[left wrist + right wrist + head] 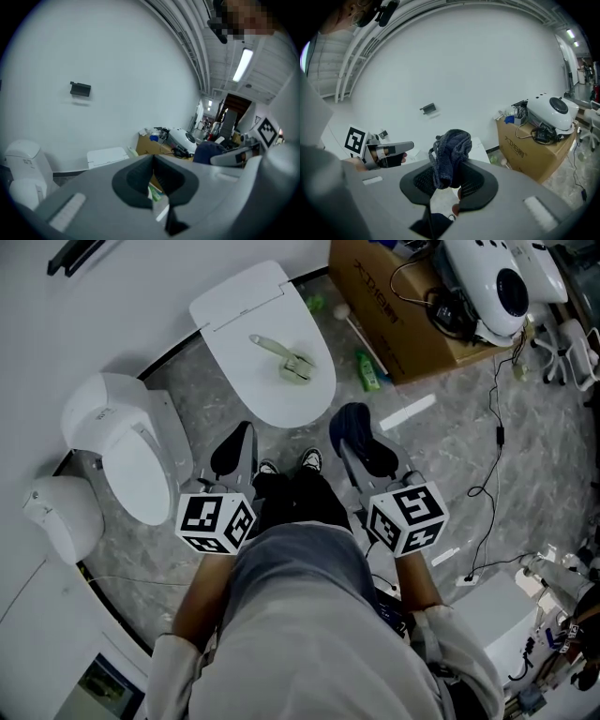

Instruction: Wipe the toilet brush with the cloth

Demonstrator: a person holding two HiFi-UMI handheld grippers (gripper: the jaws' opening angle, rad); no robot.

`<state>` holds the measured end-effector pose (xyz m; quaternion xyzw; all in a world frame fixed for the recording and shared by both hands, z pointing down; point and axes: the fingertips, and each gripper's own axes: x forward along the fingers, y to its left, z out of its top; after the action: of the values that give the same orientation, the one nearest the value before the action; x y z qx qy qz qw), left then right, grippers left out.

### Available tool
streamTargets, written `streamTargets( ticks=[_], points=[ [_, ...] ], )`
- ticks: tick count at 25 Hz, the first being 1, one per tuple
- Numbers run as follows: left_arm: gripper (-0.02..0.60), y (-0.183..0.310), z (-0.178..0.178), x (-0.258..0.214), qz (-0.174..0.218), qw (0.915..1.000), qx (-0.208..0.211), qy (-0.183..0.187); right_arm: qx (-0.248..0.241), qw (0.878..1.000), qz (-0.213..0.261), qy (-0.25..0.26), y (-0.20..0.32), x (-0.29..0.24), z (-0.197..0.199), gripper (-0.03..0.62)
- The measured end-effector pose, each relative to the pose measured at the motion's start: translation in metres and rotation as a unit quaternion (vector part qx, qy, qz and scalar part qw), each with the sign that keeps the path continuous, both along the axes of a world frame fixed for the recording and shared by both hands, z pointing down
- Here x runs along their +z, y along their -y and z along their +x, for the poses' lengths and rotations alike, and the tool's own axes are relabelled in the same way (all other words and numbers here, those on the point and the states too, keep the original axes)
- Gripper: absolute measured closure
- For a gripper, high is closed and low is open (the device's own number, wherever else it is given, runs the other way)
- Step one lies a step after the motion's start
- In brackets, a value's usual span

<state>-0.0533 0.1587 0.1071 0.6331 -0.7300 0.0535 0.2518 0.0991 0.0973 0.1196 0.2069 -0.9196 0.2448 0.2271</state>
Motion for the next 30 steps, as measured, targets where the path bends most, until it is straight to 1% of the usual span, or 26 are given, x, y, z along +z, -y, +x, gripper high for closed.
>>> streamTargets(
  ticks=[7,13,19,26,30],
  points=[
    [0.581,0.026,-0.016,0.040,-0.020,0.9997,-0.011,0.002,-0.008,1.000,-0.011,-0.010,0.017,0.022,-0.010,0.505],
    [0.581,0.043,-0.035,0.079,-0.035,0.9991,-0.023,-0.008,-0.008,1.000,-0.021,-0.017,0.029,0.045,-0.023,0.505],
    [0.581,0.061,-0.057,0.113,-0.052,0.9983,-0.023,-0.008,-0.017,0.999,-0.028,-0.024,0.034,0.069,-0.042,0.505],
    [0.581,0.084,-0.083,0.159,-0.052,0.9975,-0.038,-0.030,0.000,0.999,-0.038,-0.025,0.049,0.093,-0.053,0.505],
    [0.581,0.100,-0.090,0.197,-0.061,0.9971,-0.031,-0.034,0.022,0.998,-0.049,-0.026,0.058,0.110,-0.052,0.505]
  ],
)
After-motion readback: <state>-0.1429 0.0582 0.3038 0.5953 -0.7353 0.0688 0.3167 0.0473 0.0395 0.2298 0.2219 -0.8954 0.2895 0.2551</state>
